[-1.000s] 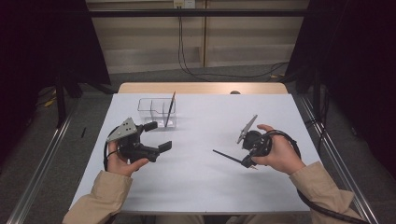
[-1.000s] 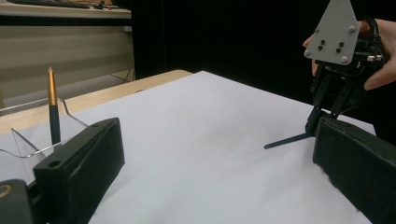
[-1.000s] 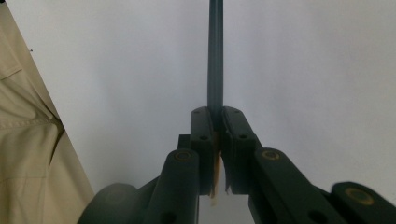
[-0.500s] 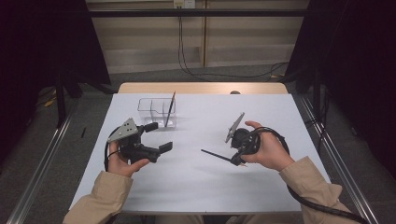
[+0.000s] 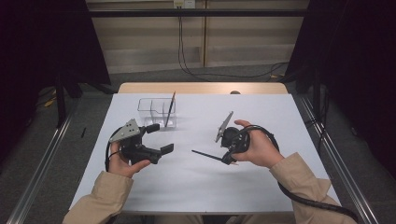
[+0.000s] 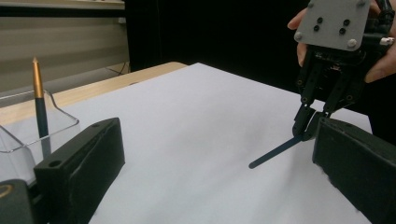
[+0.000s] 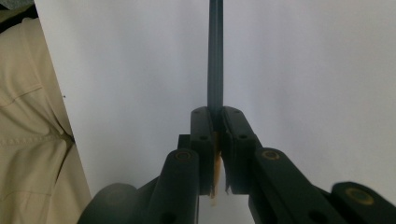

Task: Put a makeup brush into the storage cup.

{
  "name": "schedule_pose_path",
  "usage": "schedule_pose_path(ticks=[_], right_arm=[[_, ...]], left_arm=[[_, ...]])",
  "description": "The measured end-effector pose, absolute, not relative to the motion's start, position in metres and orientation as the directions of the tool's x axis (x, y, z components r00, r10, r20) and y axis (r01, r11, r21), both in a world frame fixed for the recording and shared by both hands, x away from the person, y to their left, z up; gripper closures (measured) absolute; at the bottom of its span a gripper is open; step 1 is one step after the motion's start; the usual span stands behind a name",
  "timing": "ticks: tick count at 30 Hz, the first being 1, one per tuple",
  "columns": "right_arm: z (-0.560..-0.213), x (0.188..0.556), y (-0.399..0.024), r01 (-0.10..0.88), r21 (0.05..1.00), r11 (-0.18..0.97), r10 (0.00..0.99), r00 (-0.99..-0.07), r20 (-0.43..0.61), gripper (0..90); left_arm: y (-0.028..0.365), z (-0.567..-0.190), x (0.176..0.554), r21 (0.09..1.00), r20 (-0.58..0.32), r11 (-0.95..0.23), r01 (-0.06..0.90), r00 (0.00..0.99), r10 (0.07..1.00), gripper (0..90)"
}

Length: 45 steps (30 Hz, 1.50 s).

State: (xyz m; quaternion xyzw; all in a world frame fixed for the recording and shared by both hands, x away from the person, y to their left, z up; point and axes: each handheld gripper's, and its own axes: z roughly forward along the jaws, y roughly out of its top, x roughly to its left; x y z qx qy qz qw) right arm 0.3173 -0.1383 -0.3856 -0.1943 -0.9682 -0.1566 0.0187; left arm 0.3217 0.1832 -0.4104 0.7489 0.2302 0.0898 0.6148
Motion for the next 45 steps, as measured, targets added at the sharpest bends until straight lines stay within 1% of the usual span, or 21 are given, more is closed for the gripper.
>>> schedule_pose_path(ticks=[9, 17, 24, 30, 40, 45], right_arm=[[-0.384, 0.318, -0.132, 0.357, 0.289, 0.888, 0.346, -0.934, 0.09, 84.1], [-0.385, 0.317, -0.13, 0.355, 0.277, 0.893, 0.343, -0.935, 0.091, 84.2], [-0.385, 0.316, -0.13, 0.347, 0.271, 0.898, 0.337, -0.938, 0.086, 84.1], [-0.386, 0.315, -0.129, 0.346, 0.262, 0.901, 0.333, -0.938, 0.093, 84.2], [-0.385, 0.314, -0.129, 0.335, 0.267, 0.904, 0.322, -0.942, 0.093, 84.1], [-0.386, 0.313, -0.126, 0.333, 0.27, 0.904, 0.32, -0.943, 0.089, 84.1]], left_arm=[[0.176, -0.408, 0.323, 0.954, -0.133, -0.189, 0.234, 0.892, 0.432, 2.7], [0.162, -0.399, 0.323, 0.933, -0.077, -0.3, 0.201, 0.922, 0.378, 4.6], [0.148, -0.391, 0.322, 0.886, -0.033, -0.429, 0.174, 0.948, 0.316, 6.2], [0.138, -0.39, 0.322, 0.826, 0.01, -0.543, 0.147, 0.961, 0.276, 7.6], [0.124, -0.385, 0.322, 0.758, 0.032, -0.643, 0.11, 0.978, 0.205, 12.0], [0.117, -0.381, 0.322, 0.707, 0.052, -0.702, 0.089, 0.983, 0.177, 17.6]])
